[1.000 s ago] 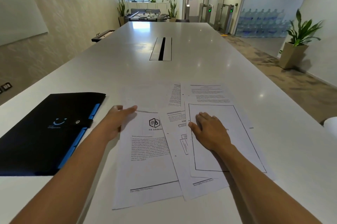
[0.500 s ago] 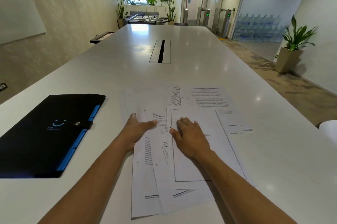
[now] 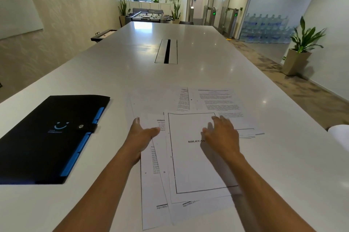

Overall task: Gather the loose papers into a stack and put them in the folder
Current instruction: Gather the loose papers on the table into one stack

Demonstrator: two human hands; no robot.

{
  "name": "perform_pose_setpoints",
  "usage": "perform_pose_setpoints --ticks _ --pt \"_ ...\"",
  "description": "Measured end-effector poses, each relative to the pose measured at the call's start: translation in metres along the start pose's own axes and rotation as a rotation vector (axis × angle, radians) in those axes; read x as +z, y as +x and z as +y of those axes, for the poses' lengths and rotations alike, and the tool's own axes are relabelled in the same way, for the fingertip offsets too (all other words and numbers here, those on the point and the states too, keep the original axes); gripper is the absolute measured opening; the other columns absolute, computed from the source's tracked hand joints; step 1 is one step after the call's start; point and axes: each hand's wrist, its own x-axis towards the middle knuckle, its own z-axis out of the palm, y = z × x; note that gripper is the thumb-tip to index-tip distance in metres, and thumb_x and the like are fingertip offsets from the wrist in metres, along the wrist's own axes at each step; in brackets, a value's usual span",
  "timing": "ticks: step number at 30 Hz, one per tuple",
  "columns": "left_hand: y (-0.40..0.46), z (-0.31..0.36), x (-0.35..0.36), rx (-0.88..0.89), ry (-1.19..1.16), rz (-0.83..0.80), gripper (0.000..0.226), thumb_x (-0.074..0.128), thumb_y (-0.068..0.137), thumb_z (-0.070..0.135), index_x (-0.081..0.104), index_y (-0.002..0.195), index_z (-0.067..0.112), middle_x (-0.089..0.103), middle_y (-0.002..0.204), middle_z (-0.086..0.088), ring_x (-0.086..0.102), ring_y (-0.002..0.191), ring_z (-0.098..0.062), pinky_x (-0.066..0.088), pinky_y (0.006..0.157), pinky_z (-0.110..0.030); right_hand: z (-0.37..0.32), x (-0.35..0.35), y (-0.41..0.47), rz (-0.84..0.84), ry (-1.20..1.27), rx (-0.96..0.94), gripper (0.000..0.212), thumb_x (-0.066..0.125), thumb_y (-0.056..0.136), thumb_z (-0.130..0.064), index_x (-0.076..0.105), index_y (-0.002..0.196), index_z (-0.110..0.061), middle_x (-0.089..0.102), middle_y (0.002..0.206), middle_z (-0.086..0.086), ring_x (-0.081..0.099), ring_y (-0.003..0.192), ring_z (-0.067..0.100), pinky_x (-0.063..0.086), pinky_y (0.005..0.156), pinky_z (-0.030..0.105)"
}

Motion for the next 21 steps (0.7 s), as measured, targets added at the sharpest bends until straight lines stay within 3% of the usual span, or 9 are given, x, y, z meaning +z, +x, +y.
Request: perform_pose_setpoints --ticks 6,11,14,18,21 --pt "-0.002 -0.003 -0.001 0.048 -0.025 -0.056 0.086 0.086 0.070 0.010 0.037 0.142 0.011 0.061 0.131 -0.012 0.066 0.110 -0.022 0.051 0.098 -0.042 -0.004 0.001 -0.015 -0.025 0.073 0.046 0.067 0.057 0.086 -0.040 0.033 0.145 -0.015 0.031 0.154 0.013 0.035 0.136 0.034 0.036 0.103 0.049" --pt "-0.003 -0.009 0.000 0.055 0.062 -0.051 0.122 0.093 0.058 0.032 0.015 0.153 0.030 0.026 0.159 -0.003 0.038 0.139 -0.024 0.027 0.115 -0.045 -0.022 0.007 -0.026 -0.028 0.236 -0.002 0.070 0.061 0.086 -0.036 0.033 0.146 -0.016 0.030 0.155 0.009 0.034 0.138 0.029 0.035 0.106 0.045" --pt "-0.005 -0.010 -0.001 0.142 0.119 -0.021 0.114 0.088 0.068 0.025 0.014 0.154 0.026 0.026 0.158 0.000 0.030 0.142 -0.020 0.027 0.115 -0.042 -0.029 0.011 -0.033 -0.023 0.284 -0.040 0.067 0.062 0.086 -0.034 0.034 0.145 -0.018 0.032 0.154 0.005 0.036 0.137 0.024 0.035 0.105 0.040" --pt "-0.014 0.004 -0.004 0.272 0.106 -0.041 0.084 0.083 0.074 0.017 0.036 0.142 0.030 0.049 0.135 0.017 0.050 0.121 0.001 0.040 0.103 -0.025 -0.027 0.006 -0.032 0.008 0.485 0.018 0.068 0.067 0.085 -0.032 0.035 0.144 -0.017 0.037 0.151 0.005 0.041 0.135 0.022 0.035 0.101 0.033" --pt "-0.020 0.020 -0.009 0.324 0.050 -0.098 0.072 0.084 0.069 0.021 0.049 0.130 0.036 0.063 0.125 0.014 0.059 0.116 -0.004 0.048 0.100 -0.028 -0.019 -0.005 -0.029 -0.039 0.698 0.129 0.073 0.069 0.085 -0.033 0.032 0.146 -0.017 0.039 0.150 0.005 0.040 0.136 0.021 0.035 0.100 0.031"
